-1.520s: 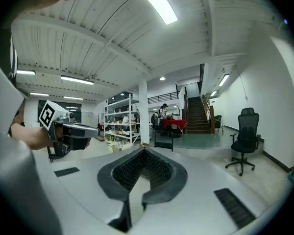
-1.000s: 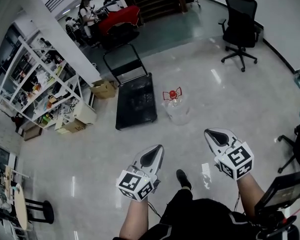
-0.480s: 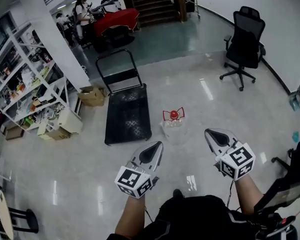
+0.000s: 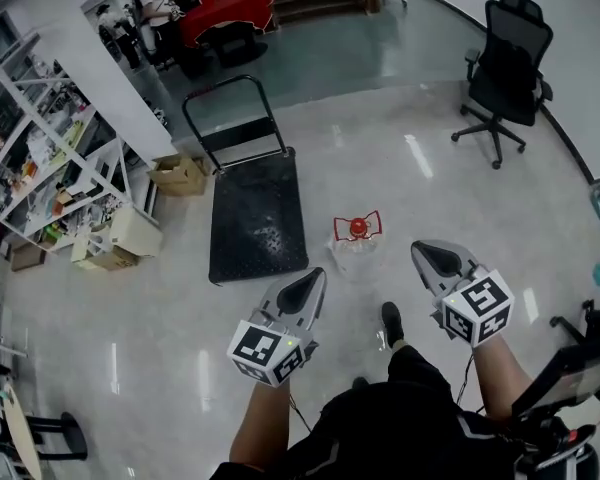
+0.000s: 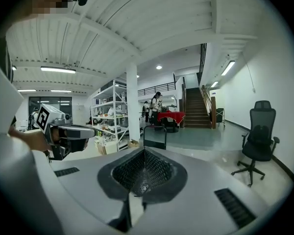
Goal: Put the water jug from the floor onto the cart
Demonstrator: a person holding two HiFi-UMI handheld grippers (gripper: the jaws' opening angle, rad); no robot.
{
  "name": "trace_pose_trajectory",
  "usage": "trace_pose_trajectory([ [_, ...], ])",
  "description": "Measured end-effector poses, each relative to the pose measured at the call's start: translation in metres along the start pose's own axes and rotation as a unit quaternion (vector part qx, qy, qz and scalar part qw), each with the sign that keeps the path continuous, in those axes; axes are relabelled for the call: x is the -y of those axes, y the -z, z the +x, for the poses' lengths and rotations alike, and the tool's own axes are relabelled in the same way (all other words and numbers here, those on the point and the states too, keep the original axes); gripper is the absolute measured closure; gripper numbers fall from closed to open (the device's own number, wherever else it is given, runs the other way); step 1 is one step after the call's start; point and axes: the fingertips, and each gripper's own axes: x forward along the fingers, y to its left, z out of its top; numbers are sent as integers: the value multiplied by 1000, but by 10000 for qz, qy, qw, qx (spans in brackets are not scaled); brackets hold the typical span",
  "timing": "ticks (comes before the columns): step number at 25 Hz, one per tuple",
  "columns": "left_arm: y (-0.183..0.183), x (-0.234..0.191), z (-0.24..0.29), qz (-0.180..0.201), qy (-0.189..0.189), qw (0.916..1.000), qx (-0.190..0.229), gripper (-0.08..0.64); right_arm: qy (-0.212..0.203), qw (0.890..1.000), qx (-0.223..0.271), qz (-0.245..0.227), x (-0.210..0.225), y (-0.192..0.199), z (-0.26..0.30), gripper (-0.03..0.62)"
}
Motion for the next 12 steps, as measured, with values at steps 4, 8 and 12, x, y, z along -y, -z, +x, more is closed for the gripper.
trace_pose_trajectory([
  [4,-10,-56,53,-10,-336,9994,2,568,-136,9998,79,105,49,-14,63,591],
  [8,-19,-103,126,-37,-489,9987,-163,568,-235,9994,159,186,114,-30,125,591],
  [12,-26,-134,202,-54,-515,9982,-299,568,-404,9990,100,172,183,-38,179,591],
])
